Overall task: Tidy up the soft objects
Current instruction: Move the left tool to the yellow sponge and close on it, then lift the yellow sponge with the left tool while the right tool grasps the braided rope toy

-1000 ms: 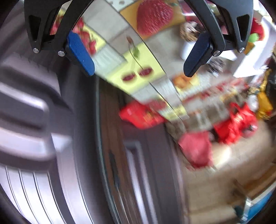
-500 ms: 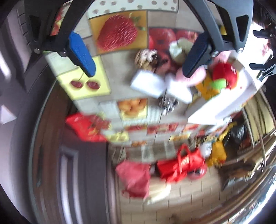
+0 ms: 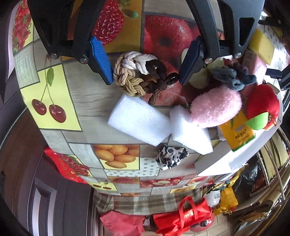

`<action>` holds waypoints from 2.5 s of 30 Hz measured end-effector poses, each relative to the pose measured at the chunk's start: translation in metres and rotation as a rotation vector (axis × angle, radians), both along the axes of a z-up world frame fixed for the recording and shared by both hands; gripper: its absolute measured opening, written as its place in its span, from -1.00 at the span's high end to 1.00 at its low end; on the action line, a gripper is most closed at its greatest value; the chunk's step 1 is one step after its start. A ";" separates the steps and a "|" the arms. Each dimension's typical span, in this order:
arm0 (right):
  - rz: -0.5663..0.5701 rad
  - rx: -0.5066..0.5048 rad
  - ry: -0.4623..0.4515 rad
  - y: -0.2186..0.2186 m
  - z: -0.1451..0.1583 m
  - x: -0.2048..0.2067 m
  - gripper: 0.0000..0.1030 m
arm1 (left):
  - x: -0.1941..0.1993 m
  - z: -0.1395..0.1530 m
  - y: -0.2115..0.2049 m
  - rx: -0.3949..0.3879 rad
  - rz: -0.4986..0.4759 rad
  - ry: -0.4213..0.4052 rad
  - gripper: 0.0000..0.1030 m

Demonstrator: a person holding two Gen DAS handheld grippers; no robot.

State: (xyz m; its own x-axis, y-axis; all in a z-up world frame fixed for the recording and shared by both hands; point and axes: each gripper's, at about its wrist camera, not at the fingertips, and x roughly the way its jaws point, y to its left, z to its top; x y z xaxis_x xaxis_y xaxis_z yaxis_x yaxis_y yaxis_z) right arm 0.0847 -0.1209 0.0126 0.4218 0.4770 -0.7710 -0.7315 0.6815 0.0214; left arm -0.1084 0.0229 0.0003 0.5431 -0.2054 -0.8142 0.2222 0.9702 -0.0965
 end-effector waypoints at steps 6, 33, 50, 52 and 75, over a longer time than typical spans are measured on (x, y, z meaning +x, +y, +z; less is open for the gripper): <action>-0.005 -0.012 0.003 0.002 -0.002 0.008 -0.45 | 0.005 0.002 -0.005 0.025 -0.025 -0.005 -0.15; -0.003 0.582 -0.390 -0.089 0.180 -0.072 0.38 | -0.155 0.229 0.160 0.038 0.808 -0.901 0.07; 0.254 0.741 -0.259 -0.021 0.204 -0.105 0.38 | -0.164 0.167 0.187 0.081 0.976 -0.676 0.05; 0.264 0.700 -0.195 -0.007 0.185 -0.102 0.38 | -0.133 0.146 0.182 0.060 0.928 -0.607 0.05; 0.249 0.548 -0.009 0.021 0.108 -0.093 0.38 | -0.061 0.089 0.150 0.083 0.882 -0.419 0.05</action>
